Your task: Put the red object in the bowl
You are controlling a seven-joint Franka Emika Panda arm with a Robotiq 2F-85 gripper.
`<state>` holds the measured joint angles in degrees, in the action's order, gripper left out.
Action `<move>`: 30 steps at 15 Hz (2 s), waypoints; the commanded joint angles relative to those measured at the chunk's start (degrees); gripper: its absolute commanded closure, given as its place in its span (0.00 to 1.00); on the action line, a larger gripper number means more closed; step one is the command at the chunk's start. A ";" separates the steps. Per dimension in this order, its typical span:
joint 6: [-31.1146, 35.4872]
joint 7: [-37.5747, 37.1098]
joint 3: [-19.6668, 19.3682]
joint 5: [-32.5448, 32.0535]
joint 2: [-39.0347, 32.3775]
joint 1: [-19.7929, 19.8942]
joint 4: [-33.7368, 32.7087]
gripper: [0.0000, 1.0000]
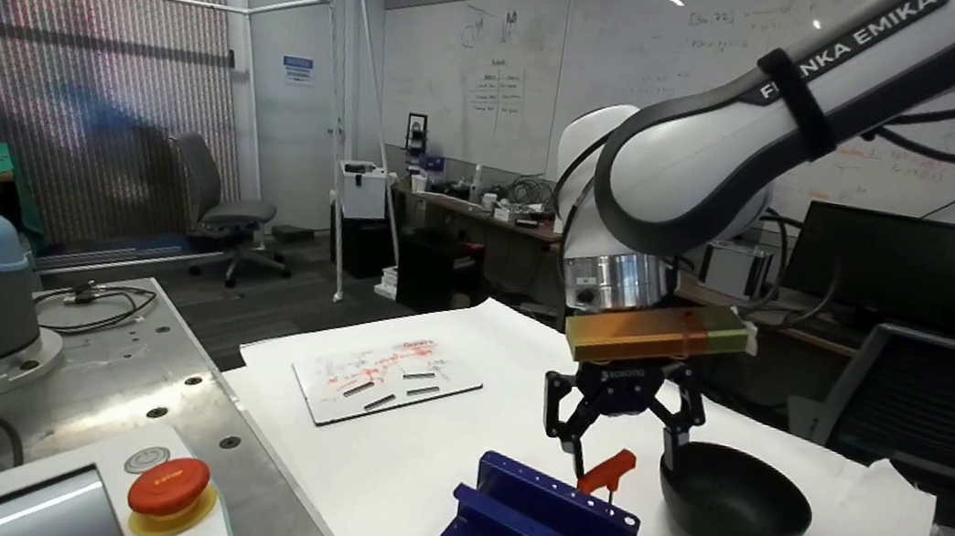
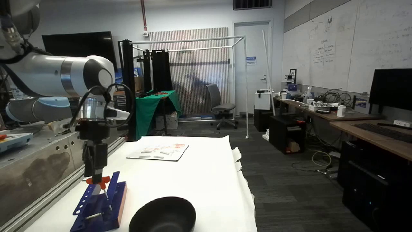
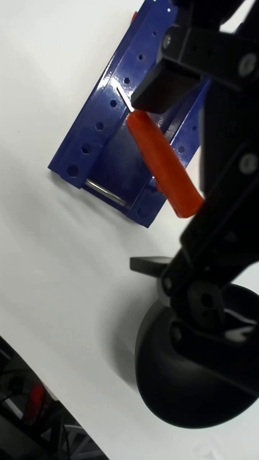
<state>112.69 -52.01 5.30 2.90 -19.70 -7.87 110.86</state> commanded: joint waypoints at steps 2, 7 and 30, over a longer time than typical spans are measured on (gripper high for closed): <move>-1.69 -2.26 -1.52 -0.46 -2.70 -1.97 -3.71 0.05; -2.04 -2.28 -2.01 -0.74 -3.93 -2.72 -4.94 0.53; -22.03 -7.28 -2.73 -9.22 9.16 -0.35 -4.07 0.91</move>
<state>95.90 -57.37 3.45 -4.86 -6.37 -10.21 109.18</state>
